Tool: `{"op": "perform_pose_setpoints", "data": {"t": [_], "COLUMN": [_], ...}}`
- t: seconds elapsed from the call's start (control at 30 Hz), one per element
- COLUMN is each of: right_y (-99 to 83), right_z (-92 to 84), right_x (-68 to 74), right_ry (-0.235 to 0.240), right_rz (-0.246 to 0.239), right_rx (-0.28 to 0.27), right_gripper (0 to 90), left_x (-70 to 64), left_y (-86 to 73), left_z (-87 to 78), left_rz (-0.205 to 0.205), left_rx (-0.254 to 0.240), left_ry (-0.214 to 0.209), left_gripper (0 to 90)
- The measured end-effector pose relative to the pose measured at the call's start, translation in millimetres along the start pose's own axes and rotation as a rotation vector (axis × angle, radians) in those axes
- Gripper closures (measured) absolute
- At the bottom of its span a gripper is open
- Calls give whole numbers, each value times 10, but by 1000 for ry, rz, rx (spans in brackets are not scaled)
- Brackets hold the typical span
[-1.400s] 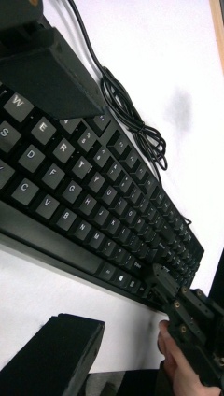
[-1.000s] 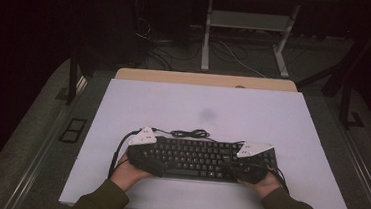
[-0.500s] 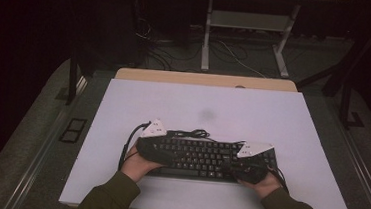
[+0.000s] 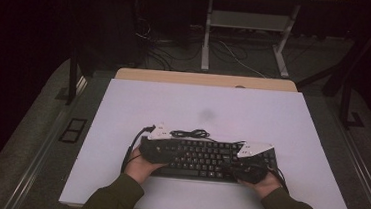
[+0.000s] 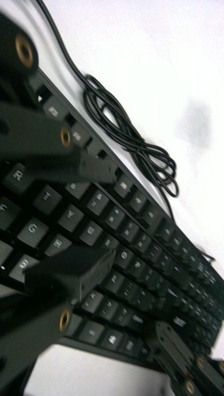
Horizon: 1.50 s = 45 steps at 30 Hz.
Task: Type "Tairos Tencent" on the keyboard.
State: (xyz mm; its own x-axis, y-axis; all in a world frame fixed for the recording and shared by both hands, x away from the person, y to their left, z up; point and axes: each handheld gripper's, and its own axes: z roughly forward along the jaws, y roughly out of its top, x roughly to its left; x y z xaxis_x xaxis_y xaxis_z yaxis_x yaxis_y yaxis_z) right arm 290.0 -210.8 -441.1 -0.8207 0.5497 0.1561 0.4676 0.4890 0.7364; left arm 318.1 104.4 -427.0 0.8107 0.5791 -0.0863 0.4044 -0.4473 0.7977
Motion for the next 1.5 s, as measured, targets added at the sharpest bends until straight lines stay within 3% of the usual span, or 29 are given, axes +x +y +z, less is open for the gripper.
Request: {"op": "perform_pose_setpoints", "data": {"t": [0.1, 0.43, 1.1, 1.5], "right_y": [0, -1, -3, -2], "right_z": [0, 0, 1, 0], "right_x": [2, 3, 7, 9], "right_ry": [-1, -2, -4, -6], "right_rz": [-1, 0, 1, 1], "right_rx": [0, 0, -2, -1], "right_gripper": [892, 891, 891, 891], "left_x": [8, 36, 57, 58], "left_y": [-5, -3, -31, -23], "left_z": [7, 13, 42, 26], "left_rz": [-8, -27, -22, -25], "left_rx": [18, 72, 114, 97], "left_ry": [2, 1, 9, 7], "left_gripper": [698, 886, 887, 887]}}
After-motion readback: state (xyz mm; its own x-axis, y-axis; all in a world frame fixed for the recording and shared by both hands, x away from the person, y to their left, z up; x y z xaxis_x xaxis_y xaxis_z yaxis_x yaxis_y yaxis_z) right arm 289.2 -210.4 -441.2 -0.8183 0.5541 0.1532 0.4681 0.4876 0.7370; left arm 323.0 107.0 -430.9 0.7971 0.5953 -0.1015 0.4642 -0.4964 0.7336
